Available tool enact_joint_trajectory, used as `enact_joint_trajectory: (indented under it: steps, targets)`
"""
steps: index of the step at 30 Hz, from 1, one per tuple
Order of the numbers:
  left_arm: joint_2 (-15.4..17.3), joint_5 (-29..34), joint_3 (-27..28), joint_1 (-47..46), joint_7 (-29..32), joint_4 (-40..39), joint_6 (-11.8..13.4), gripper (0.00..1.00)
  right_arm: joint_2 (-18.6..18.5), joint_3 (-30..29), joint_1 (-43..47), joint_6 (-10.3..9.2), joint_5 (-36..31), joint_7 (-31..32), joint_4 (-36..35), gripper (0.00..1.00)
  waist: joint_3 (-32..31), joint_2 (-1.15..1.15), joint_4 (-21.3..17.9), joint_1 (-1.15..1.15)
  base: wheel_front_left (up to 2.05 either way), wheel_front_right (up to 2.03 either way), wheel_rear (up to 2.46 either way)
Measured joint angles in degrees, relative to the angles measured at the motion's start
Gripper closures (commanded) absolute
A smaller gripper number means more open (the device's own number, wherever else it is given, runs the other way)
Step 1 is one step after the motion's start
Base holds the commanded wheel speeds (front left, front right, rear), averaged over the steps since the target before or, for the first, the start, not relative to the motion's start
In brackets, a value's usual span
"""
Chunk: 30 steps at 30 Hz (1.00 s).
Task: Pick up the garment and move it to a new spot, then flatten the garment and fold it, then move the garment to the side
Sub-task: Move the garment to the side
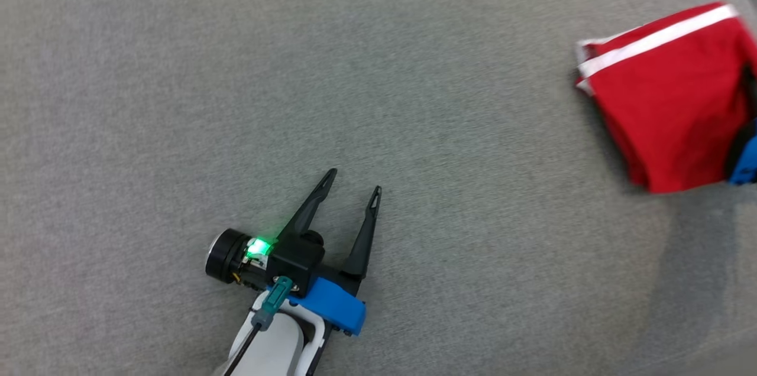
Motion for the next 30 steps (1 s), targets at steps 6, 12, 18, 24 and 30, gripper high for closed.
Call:
enact_joint_trajectory:
  steps: [6, 12, 18, 24, 30]
  targets:
    - [-0.59, 1.45, -0.38, -1.83, -0.08, -1.18, -0.13, 0.0, -5.16, -7.58, -4.19, 0.0, -3.98, -0.02, 2.22, 1.0, 3.01, 0.0, 3.24, 0.0, 0.0, 0.0, 0.0]
    - [-0.8, 1.82, -0.65, -3.75, -0.1, -2.14, -0.18, 0.0, -8.4, -16.38, -5.5, 0.01, -10.24, -0.04, 2.88, 1.0, 5.25, 0.0, 5.57, 0.0, 0.0, 0.0, 0.0]
    - [-0.9, 1.66, -0.16, -4.52, -0.22, -2.49, 0.67, 0.0, -7.83, -27.61, -5.48, 0.01, -19.27, -0.07, -2.26, 0.0, 6.17, 0.0, 5.95, 0.0, 0.0, 0.0, 0.0]
    - [-0.7, 1.08, 2.12, -4.52, -0.16, -2.0, 1.42, 0.0, 4.44, -33.45, -4.38, 0.0, -23.12, -0.05, -13.61, 0.0, 4.71, 0.0, 5.68, 0.0, 0.0, 0.0, 0.0]
    - [0.27, -0.33, 5.09, -4.32, 0.02, -2.0, 3.11, 0.0, 11.68, -28.66, 2.29, 0.0, -17.98, -0.07, -23.56, 0.0, 2.07, 0.0, 6.36, 0.01, 0.0, 0.0, 0.0]
